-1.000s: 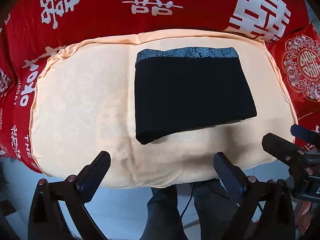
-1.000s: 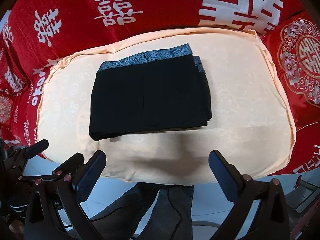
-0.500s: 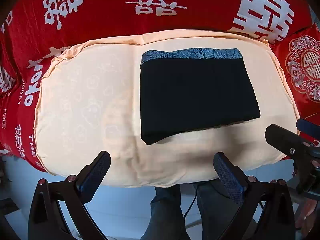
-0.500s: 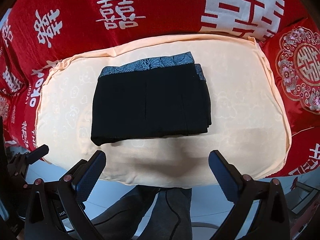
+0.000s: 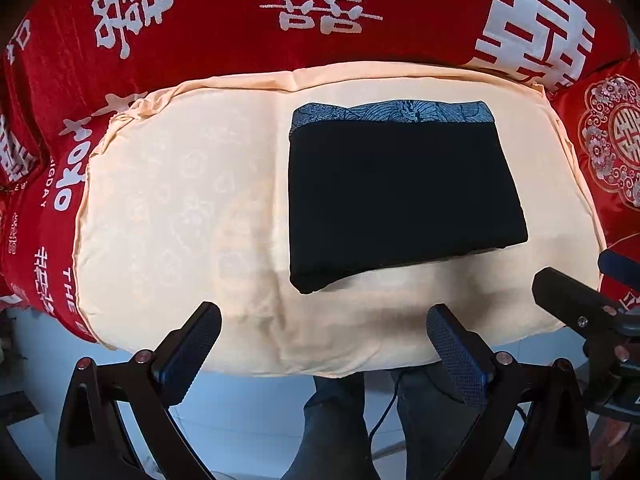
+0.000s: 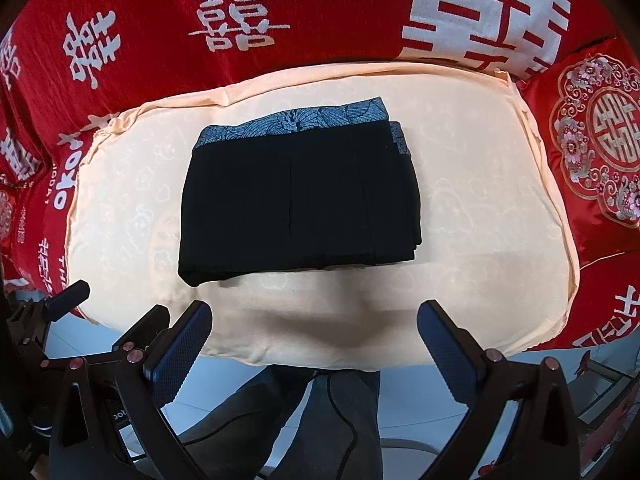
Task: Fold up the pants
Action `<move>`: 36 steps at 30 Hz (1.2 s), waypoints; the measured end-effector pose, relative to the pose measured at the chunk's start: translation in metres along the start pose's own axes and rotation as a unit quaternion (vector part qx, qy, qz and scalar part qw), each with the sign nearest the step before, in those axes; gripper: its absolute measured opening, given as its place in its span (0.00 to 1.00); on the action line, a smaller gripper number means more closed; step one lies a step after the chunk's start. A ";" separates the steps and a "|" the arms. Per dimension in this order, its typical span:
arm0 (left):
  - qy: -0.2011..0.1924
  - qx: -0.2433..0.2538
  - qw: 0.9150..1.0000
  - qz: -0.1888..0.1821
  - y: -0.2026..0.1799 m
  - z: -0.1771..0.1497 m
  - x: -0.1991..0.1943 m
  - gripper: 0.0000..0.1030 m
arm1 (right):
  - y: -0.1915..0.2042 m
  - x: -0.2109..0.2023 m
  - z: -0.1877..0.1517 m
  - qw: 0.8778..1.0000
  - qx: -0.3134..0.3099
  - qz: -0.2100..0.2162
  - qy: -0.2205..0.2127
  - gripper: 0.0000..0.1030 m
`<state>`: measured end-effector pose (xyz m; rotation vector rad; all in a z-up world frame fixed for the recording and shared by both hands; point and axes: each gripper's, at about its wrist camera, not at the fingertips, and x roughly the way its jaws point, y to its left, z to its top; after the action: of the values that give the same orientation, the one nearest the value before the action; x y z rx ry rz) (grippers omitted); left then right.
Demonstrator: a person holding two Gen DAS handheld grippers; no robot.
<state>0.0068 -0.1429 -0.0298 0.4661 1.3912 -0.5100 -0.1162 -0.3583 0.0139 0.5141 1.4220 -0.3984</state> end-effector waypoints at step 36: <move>-0.002 0.007 1.000 0.005 0.001 -0.001 -0.001 1.00 | 0.004 -0.003 -0.002 1.000 -0.004 -0.003 -0.003 0.99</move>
<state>0.0061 -0.1416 -0.0293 0.4831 1.3824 -0.5121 -0.1159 -0.3541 0.0169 0.5023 1.4200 -0.3988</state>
